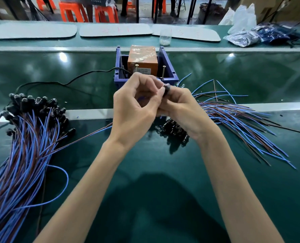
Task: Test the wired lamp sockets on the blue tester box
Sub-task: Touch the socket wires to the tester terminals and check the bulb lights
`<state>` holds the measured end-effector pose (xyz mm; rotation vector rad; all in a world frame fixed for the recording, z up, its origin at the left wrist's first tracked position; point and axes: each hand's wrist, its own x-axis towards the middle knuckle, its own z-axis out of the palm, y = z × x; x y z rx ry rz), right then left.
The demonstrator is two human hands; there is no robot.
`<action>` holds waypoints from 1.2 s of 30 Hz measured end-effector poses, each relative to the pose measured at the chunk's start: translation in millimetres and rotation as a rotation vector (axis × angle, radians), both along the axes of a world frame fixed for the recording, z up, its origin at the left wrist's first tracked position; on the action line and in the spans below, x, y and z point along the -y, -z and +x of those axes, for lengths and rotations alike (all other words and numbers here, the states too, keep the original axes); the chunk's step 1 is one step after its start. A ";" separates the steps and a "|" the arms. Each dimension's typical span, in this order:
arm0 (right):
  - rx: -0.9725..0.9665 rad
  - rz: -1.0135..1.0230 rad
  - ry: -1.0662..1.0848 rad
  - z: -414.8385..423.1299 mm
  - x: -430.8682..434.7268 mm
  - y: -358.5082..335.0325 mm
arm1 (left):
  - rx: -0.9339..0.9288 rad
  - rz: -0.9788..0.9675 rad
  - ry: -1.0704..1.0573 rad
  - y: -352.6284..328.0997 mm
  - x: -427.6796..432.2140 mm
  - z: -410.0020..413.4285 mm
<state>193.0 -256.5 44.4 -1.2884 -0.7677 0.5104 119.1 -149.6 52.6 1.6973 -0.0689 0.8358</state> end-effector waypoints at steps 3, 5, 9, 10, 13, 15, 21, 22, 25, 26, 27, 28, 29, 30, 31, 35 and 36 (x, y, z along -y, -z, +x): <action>0.064 0.011 0.186 5.1 4.5 -3.2 | -0.010 -0.127 0.130 -0.1 -0.3 0.4; 0.148 -0.001 0.300 6.2 5.1 -4.5 | -0.106 -0.288 0.215 -2.9 -4.3 1.9; 0.154 0.077 0.471 6.7 3.3 -7.7 | -0.457 -0.403 0.193 -7.2 -17.1 3.5; 0.163 0.084 0.477 7.2 4.2 -9.2 | -0.586 -0.402 0.213 -6.8 -19.4 4.3; 0.228 0.076 0.369 8.7 9.2 -12.5 | -0.748 -0.690 0.312 -4.5 -23.7 9.6; 0.274 0.041 0.268 8.7 13.3 -13.6 | -0.622 -0.985 0.320 -2.7 -26.1 12.3; 0.210 -0.023 0.039 6.3 27.2 -19.3 | -0.374 -1.422 0.090 4.7 -39.0 14.1; 0.200 -0.052 0.022 6.3 28.9 -20.4 | -0.349 -1.455 0.039 5.5 -39.8 14.5; 0.170 -0.098 0.030 6.8 30.8 -21.4 | -0.217 -1.538 -0.076 7.6 -41.0 16.9; 0.150 -0.101 0.054 7.2 30.5 -21.4 | -0.165 -1.554 -0.096 8.4 -41.3 17.6; 0.125 -0.104 0.084 7.8 30.0 -21.3 | -0.124 -1.554 -0.108 8.9 -41.6 18.1; 0.097 -0.109 0.121 8.6 29.5 -21.1 | -0.092 -1.541 -0.117 9.7 -41.8 18.7; 0.077 -0.116 0.168 10.0 29.2 -21.1 | -0.070 -1.519 -0.128 10.0 -42.3 18.9; 0.070 -0.126 0.230 11.9 29.2 -21.1 | -0.058 -1.489 -0.147 10.1 -42.8 18.9; 0.073 -0.136 0.310 14.1 29.2 -21.0 | -0.060 -1.451 -0.168 10.3 -43.6 18.8; -0.038 -0.115 0.631 23.7 31.4 -17.4 | -0.239 -1.159 -0.081 9.8 -40.7 17.0; -0.075 -0.097 0.659 25.3 32.2 -16.4 | -0.318 -1.045 -0.006 9.6 -36.8 16.9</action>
